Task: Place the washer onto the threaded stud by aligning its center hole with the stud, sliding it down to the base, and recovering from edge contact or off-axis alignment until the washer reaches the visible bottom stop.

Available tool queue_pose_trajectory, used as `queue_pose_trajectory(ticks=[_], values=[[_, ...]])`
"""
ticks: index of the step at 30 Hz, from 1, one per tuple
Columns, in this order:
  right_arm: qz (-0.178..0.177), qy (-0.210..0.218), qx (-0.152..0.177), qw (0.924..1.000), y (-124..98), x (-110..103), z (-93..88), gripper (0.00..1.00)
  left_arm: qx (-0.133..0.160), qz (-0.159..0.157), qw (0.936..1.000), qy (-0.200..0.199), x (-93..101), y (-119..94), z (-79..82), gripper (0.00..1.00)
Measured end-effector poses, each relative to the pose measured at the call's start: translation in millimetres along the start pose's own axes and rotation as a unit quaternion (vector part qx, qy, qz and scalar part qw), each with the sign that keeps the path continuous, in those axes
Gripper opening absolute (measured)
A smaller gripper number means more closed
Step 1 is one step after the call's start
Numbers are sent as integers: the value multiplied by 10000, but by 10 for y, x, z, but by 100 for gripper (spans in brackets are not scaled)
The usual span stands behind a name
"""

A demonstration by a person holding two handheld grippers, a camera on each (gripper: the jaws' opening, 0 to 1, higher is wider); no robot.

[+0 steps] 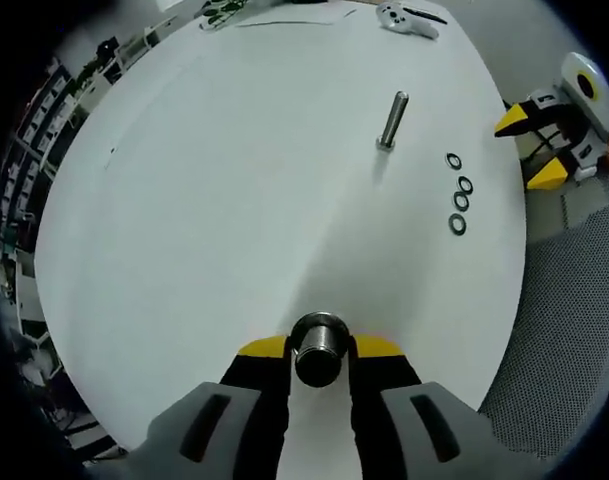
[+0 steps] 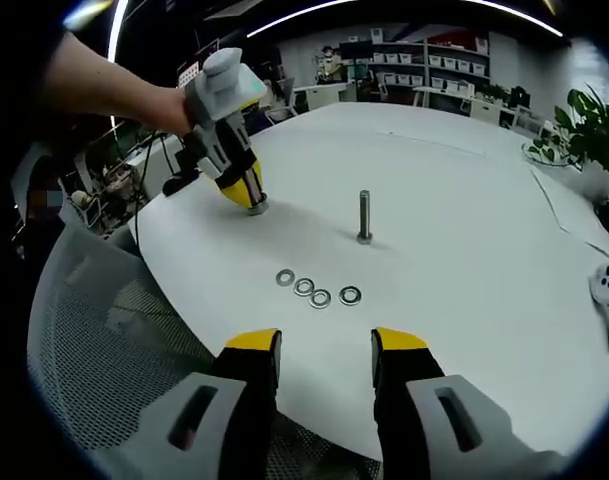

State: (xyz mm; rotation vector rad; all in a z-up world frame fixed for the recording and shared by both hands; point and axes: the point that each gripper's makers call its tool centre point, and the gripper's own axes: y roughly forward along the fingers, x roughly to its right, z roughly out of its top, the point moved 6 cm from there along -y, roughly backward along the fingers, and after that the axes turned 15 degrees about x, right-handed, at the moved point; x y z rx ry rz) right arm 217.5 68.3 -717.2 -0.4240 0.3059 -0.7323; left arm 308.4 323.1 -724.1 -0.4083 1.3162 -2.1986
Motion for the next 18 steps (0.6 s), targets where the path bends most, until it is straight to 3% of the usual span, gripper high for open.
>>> queue_pose_trajectory(ticks=[4, 6, 11, 18], values=[[-3, -5, 14, 10000, 2, -1, 4, 38, 23, -64, 9999, -133, -6, 5, -28, 21], [-3, -6, 17, 10000, 1, -2, 4, 38, 171, -41, 9996, -205, -11, -2, -28, 22], [3, -15, 9, 10000, 0, -3, 1, 38, 278, 8, 9991, -328, 22, -39, -64, 30], [35, -33, -19, 10000, 5, -10, -8, 38, 855, 358, 9940, -574, 11, -165, -57, 34]])
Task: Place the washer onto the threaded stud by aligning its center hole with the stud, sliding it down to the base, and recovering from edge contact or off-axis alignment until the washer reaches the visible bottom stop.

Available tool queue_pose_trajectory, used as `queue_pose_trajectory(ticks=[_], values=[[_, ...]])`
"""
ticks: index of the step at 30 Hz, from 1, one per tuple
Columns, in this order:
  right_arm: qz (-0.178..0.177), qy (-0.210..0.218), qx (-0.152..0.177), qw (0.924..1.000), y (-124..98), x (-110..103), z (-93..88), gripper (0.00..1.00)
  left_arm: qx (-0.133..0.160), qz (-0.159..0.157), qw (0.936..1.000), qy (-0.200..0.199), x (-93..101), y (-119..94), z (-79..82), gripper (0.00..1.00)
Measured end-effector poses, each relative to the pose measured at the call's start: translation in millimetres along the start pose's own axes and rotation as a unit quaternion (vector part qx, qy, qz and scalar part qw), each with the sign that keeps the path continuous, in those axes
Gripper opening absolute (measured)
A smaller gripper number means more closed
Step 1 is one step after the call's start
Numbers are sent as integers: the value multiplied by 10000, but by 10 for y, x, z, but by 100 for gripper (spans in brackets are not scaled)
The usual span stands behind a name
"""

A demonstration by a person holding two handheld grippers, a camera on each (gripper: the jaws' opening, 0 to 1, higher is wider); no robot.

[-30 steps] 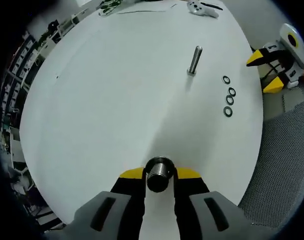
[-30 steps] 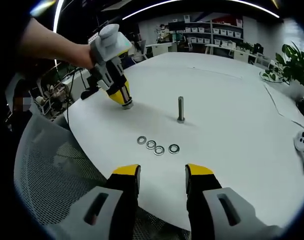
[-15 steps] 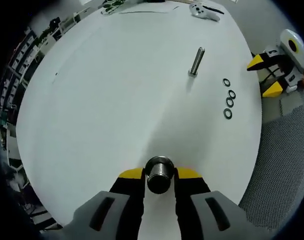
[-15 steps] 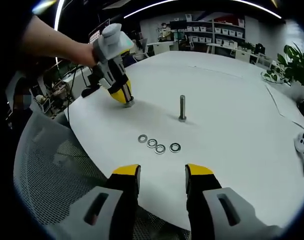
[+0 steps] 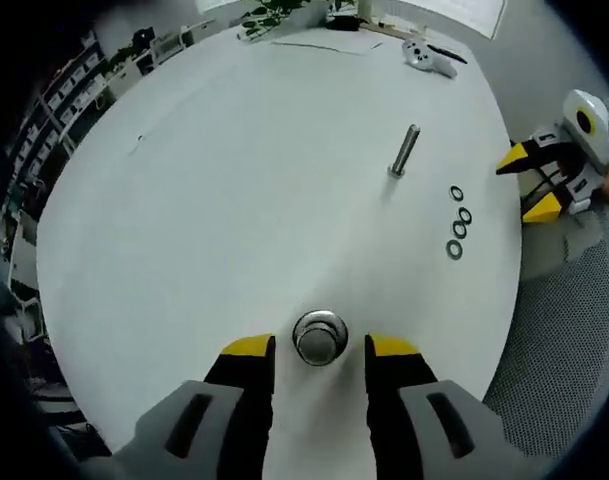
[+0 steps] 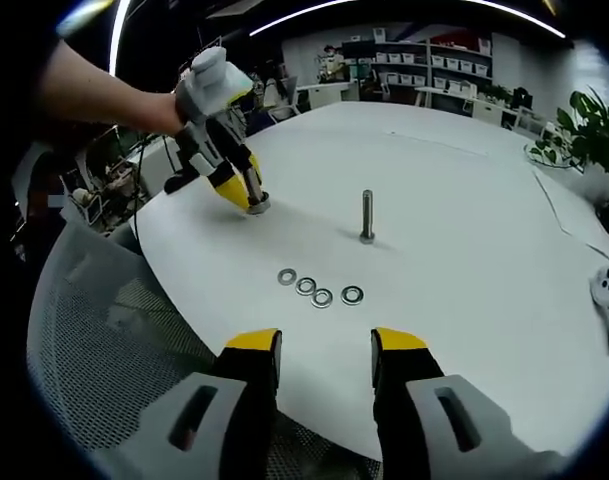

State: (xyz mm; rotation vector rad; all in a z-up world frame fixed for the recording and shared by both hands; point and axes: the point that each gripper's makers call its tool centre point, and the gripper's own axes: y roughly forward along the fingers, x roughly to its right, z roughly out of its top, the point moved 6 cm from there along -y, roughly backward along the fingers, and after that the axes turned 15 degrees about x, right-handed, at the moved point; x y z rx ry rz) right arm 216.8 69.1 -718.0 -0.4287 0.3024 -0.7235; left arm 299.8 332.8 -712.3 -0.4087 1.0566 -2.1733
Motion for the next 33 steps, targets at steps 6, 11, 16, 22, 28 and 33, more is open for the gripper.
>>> queue_pose_trajectory(ticks=[6, 11, 16, 22, 28, 33], values=[[66, -15, -50, 10000, 8, -22, -10, 38, 450, 168, 9988, 25, 50, -146, -21, 39], [108, -59, -84, 9999, 18, -28, -22, 38, 718, 350, 9967, -109, 84, -265, -66, 39], [126, -59, -94, 9999, 20, -33, -23, 38, 970, 503, 9932, -403, 149, -386, -164, 39], [148, -78, -146, 9998, 20, -35, -35, 38, 1267, 667, 9874, -667, 271, -504, -254, 40], [112, -73, -148, 9998, 18, -25, -35, 38, 1478, 726, 9832, -781, 404, -585, -327, 40], [120, -79, -183, 9997, 14, -31, -38, 38, 1669, 787, 9787, -895, 527, -665, -400, 40]])
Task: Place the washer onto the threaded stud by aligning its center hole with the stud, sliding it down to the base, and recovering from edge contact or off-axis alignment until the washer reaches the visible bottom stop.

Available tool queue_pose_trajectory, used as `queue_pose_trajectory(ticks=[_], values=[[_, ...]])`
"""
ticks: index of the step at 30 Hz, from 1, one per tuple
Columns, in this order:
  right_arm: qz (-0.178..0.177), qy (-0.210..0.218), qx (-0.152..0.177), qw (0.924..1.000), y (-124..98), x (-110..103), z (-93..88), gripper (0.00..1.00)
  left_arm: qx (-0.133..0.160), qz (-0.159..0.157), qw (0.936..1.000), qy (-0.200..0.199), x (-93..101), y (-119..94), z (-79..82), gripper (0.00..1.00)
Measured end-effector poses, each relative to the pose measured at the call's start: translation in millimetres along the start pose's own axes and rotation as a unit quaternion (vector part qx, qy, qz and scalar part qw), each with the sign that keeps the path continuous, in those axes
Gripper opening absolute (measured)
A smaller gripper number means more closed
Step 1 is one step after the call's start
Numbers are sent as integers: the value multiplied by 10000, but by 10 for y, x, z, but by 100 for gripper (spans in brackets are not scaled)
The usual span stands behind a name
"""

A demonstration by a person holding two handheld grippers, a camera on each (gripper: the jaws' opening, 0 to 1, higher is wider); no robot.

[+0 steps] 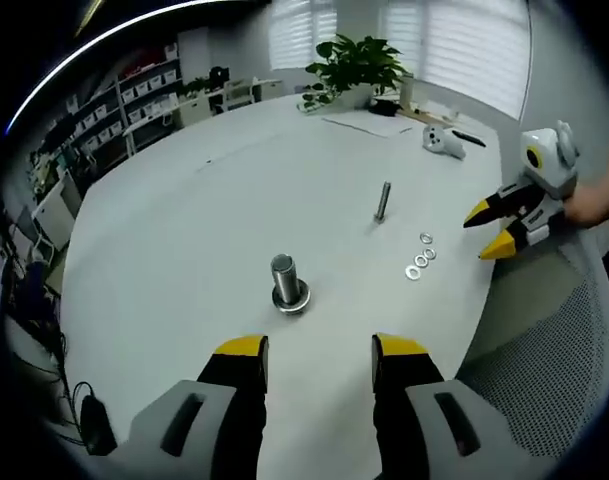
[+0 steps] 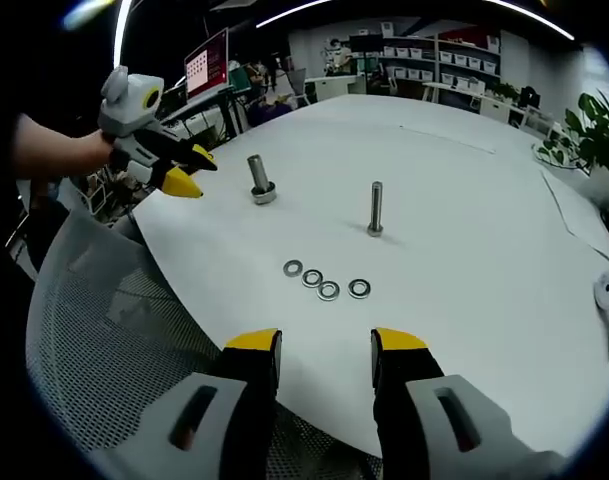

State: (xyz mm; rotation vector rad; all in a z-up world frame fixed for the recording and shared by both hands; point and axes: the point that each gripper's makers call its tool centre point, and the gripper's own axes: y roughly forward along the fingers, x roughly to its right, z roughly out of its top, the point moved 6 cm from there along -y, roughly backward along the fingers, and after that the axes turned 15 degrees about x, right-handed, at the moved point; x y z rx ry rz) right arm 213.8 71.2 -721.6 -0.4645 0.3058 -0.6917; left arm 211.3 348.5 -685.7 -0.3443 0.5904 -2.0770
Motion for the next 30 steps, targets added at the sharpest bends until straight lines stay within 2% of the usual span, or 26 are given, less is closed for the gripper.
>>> queue_pose_trajectory(ticks=[9, 17, 24, 30], values=[[40, -61, -106, 9999, 11, -11, -27, 38, 363, 256, 9979, -466, 89, -210, -165, 40], [46, -89, -158, 9998, 4, -17, -31, 38, 418, 357, 9972, -507, 186, -343, -304, 40], [61, -104, -208, 9997, 11, -13, -48, 38, 533, 490, 9952, -666, 179, -401, -346, 39], [69, -111, -244, 9996, 15, -14, -55, 38, 570, 514, 9951, -624, 180, -424, -360, 39]])
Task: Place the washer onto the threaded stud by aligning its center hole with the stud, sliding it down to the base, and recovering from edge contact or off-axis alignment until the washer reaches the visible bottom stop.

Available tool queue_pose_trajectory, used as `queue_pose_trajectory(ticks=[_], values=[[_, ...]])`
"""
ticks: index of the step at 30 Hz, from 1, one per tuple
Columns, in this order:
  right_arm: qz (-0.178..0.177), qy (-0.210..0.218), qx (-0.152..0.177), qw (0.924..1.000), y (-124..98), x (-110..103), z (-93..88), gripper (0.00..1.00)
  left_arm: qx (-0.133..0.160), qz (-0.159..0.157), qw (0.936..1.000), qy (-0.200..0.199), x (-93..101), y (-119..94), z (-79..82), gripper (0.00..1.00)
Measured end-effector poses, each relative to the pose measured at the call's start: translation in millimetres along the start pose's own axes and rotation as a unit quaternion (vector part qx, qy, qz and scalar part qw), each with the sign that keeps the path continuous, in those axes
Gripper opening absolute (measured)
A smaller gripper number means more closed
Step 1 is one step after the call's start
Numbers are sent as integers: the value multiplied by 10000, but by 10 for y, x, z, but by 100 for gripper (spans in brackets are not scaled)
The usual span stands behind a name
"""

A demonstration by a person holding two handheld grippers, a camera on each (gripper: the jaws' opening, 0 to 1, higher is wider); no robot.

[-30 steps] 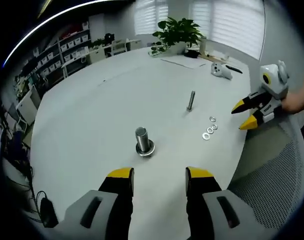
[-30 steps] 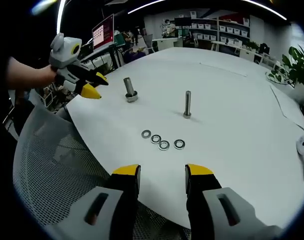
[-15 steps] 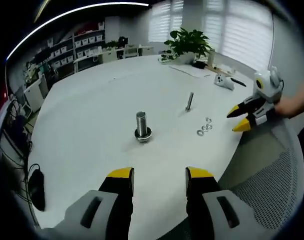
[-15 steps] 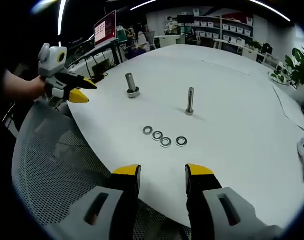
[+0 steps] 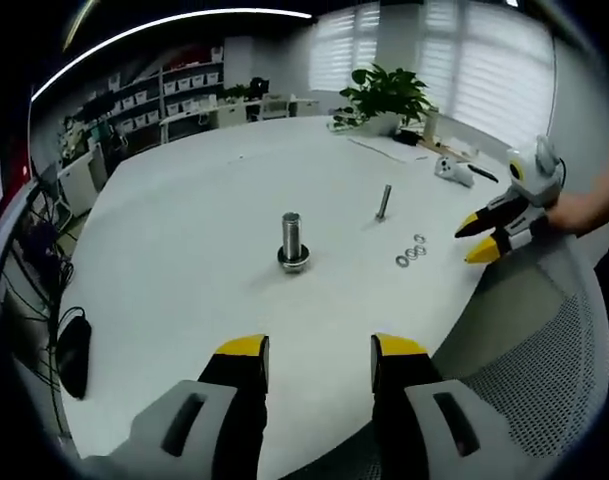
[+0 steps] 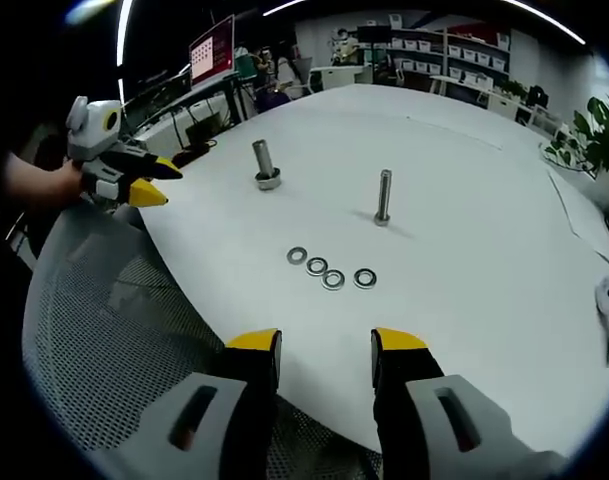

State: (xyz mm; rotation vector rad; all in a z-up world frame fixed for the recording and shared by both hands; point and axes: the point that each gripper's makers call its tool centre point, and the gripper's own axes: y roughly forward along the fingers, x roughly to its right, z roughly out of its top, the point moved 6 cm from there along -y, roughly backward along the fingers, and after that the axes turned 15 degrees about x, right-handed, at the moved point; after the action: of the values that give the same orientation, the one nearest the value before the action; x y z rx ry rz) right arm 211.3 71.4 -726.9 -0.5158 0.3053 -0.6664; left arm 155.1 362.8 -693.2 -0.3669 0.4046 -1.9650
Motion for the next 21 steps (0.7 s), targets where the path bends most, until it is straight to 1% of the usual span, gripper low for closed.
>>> queue_pose_trajectory(ticks=[8, 13, 21], values=[[-42, -1, -27, 10000, -5, 12, 1, 39, 6, -42, 10000, 69, 16, 36, -13, 39], [-13, -14, -3, 10000, -6, -7, 15, 40, -32, -112, 9999, 110, 31, 42, -35, 38], [63, -110, -70, 9999, 4, -34, 13, 42, -30, -111, 9998, 166, 29, 35, -37, 37]])
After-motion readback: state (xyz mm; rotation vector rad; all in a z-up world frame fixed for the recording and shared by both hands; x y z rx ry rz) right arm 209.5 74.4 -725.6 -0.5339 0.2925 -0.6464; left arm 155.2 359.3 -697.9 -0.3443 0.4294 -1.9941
